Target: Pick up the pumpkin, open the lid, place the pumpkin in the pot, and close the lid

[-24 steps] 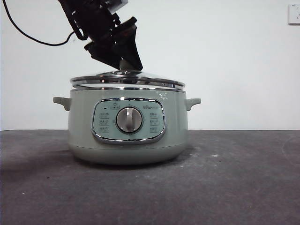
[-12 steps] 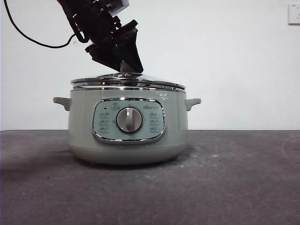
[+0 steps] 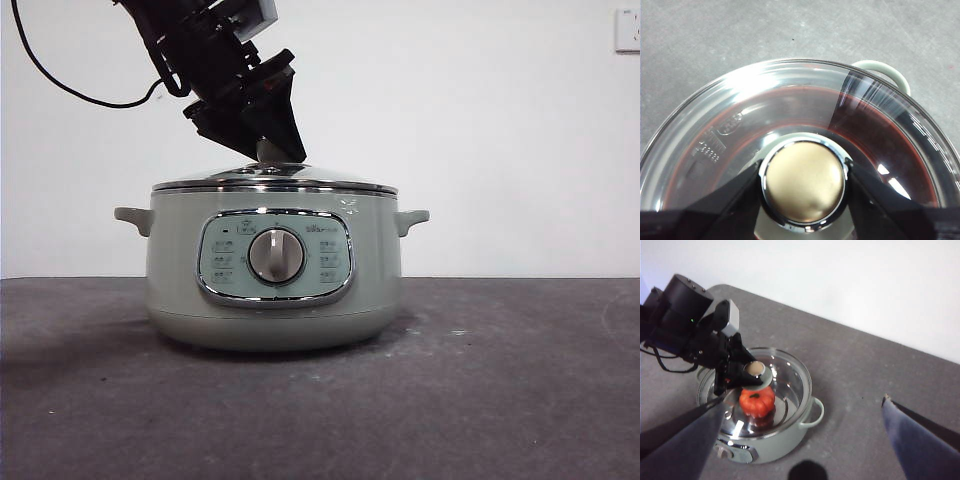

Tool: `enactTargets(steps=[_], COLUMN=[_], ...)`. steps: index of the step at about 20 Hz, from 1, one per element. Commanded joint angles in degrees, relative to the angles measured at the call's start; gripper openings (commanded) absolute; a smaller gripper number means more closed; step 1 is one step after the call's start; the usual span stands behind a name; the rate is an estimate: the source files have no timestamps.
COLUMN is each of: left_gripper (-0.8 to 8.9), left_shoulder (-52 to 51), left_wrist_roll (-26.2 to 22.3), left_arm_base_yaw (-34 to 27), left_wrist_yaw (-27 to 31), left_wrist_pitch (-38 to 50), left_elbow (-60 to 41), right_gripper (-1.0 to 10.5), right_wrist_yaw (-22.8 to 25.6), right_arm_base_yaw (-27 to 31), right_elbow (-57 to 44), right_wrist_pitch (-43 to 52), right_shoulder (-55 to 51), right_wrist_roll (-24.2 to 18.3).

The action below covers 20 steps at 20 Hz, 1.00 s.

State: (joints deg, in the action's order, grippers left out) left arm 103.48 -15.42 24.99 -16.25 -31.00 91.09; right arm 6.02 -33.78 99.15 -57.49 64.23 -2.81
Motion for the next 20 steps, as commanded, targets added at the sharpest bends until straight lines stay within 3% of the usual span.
enactTargets(steps=[1,3,7,13,20], left_gripper=[5.07,5.61,5.62,5.62,5.62], left_shoulder=[1.3,1.3,0.2,-4.0,-12.3], left_wrist_roll=[0.8,0.8,0.8,0.8,2.3], left_arm_base_yaw=[0.2,0.2,0.2,0.2,0.2], left_wrist_yaw=[-0.4,-0.4,-0.4,-0.4,-0.6], left_wrist_pitch=[-0.9,-1.6,-2.6,-3.8,-7.9], left_elbow=[0.1,0.1,0.1,0.1,0.1], right_gripper=[6.3,6.3,6.3,6.3,6.3], right_wrist_yaw=[-0.1,-0.1,-0.4,-7.3,-11.3], right_arm_base_yaw=[-0.1,-0.1,-0.1,-0.1,-0.1], right_elbow=[-0.2,-0.2,-0.2,-0.2,-0.2], right_wrist_pitch=[-0.7,-2.0,-5.7,-10.0,-14.7], right_shoulder=[0.0,0.0,0.0,0.2,0.3], right_wrist_roll=[-0.2,-0.2,0.0,1.2,1.7])
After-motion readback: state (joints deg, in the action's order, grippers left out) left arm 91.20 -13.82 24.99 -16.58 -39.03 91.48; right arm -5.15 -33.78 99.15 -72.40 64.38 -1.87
